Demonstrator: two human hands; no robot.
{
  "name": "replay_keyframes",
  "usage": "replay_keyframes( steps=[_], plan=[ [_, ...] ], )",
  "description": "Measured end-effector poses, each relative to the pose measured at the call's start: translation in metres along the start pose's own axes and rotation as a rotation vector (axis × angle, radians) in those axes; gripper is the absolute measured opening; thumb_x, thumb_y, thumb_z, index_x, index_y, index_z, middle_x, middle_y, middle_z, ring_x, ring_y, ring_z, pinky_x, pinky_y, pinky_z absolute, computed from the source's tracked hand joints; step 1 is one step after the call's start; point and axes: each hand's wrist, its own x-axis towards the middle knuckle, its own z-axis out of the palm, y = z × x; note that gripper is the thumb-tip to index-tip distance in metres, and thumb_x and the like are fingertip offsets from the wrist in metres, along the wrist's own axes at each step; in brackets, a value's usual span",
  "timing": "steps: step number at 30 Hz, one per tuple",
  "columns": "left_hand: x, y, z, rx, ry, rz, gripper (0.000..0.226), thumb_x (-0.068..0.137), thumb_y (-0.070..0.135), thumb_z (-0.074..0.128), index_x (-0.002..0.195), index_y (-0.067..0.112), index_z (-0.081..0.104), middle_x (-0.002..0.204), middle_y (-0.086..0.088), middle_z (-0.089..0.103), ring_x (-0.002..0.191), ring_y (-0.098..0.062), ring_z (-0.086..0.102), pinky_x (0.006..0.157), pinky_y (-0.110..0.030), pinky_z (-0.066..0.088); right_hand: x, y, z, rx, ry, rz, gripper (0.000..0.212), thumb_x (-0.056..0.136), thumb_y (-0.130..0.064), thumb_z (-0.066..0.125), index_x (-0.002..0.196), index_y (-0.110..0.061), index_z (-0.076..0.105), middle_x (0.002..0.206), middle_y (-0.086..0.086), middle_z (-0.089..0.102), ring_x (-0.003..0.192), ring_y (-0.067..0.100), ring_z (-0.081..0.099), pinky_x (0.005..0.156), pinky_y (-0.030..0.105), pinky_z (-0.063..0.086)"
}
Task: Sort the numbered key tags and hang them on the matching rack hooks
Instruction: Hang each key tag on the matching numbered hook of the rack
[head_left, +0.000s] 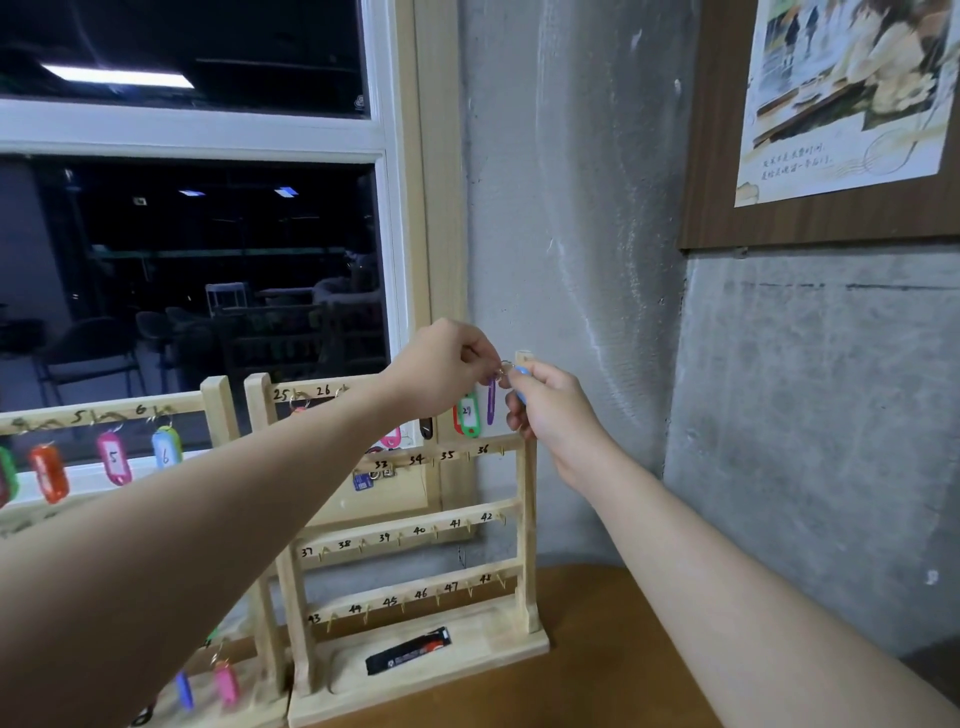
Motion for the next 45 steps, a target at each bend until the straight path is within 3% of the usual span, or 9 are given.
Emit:
replay_keyframes(
  steps=[4,8,13,19,27,31,34,40,45],
  plan=[
    [0.000,-0.003,0.001,-0.009,0.005,0.002,0.013,0.097,0.012,0.062,0.091,0.018,0.072,0.082,0.004,0.074,0.082,-0.017,0.070,0.078,-0.036,0.059,-0.001,0.001,0.001,0.029,-0.011,0.025,0.026,0.101,-0.010,0.048,0.079,-0.013,0.060,0.062,0.001,0.046,0.054,0.017,0.045,0.041,0.014,0.034],
    [0.001,-0.004,0.001,0.004,0.016,0.014,0.013,0.097,0.012,0.062,0.090,0.018,0.071,0.080,0.004,0.073,0.079,-0.012,0.069,0.071,-0.024,0.055,-0.001,0.007,0.005,0.019,-0.023,0.051,0.031,0.100,-0.009,0.048,0.070,-0.017,0.056,0.059,-0.002,0.046,0.057,0.018,0.046,0.041,0.014,0.034],
    [0.003,-0.004,-0.002,-0.031,0.081,0.033,0.017,0.096,0.008,0.058,0.093,0.018,0.071,0.081,0.005,0.071,0.074,-0.005,0.068,0.067,-0.016,0.054,-0.003,0.012,0.005,0.017,-0.037,0.063,0.028,0.100,-0.008,0.046,0.077,-0.015,0.061,0.063,0.000,0.046,0.056,0.017,0.047,0.042,0.016,0.036],
    [0.007,0.003,0.003,0.052,0.028,0.073,0.018,0.097,0.007,0.056,0.098,0.011,0.074,0.086,0.002,0.072,0.081,-0.008,0.067,0.077,-0.025,0.057,-0.005,0.013,0.007,0.022,-0.038,0.074,0.023,0.102,-0.012,0.044,0.088,-0.012,0.062,0.064,-0.002,0.049,0.054,0.016,0.048,0.044,0.017,0.036],
    [0.005,0.000,0.006,0.173,-0.009,0.085,0.016,0.096,0.010,0.056,0.097,0.012,0.072,0.087,0.000,0.072,0.084,-0.018,0.066,0.080,-0.032,0.054,-0.007,0.017,-0.001,0.000,-0.050,0.049,0.028,0.105,-0.021,0.049,0.081,-0.018,0.064,0.064,-0.002,0.047,0.060,0.015,0.047,0.044,0.014,0.037],
    [0.000,-0.001,0.006,0.443,0.025,0.208,0.019,0.099,0.018,0.051,0.101,0.019,0.070,0.091,0.009,0.067,0.097,-0.021,0.058,0.092,-0.032,0.034,-0.019,0.024,-0.007,-0.068,-0.083,0.111,0.025,0.104,-0.025,0.052,0.086,-0.018,0.066,0.062,-0.001,0.052,0.056,0.015,0.051,0.055,0.023,0.040],
    [-0.011,-0.001,0.003,0.592,0.081,0.299,0.021,0.102,0.019,0.049,0.105,0.019,0.070,0.099,0.008,0.070,0.103,-0.021,0.049,0.091,-0.034,0.027,-0.044,0.034,-0.011,-0.112,-0.148,0.153,0.028,0.105,-0.026,0.050,0.087,-0.015,0.069,0.060,-0.003,0.055,0.055,0.013,0.052,0.057,0.025,0.039],
    [-0.067,0.008,-0.015,0.704,0.185,0.412,0.023,0.083,0.001,0.068,0.098,0.018,0.072,0.099,0.005,0.067,0.099,-0.024,0.054,0.084,-0.033,0.028,-0.124,0.050,-0.023,-0.075,-0.220,0.208,0.027,0.105,-0.025,0.052,0.088,-0.015,0.071,0.065,-0.002,0.057,0.060,0.014,0.054,0.059,0.026,0.039],
    [-0.153,0.019,-0.024,0.620,0.129,0.307,0.007,0.094,0.017,0.062,0.093,0.019,0.069,0.091,0.004,0.065,0.092,-0.026,0.052,0.083,-0.040,0.039,-0.192,0.048,-0.026,0.021,-0.196,0.217,0.025,0.105,-0.016,0.052,0.090,-0.009,0.071,0.065,0.002,0.055,0.062,0.016,0.052,0.057,0.026,0.037]
  ],
)
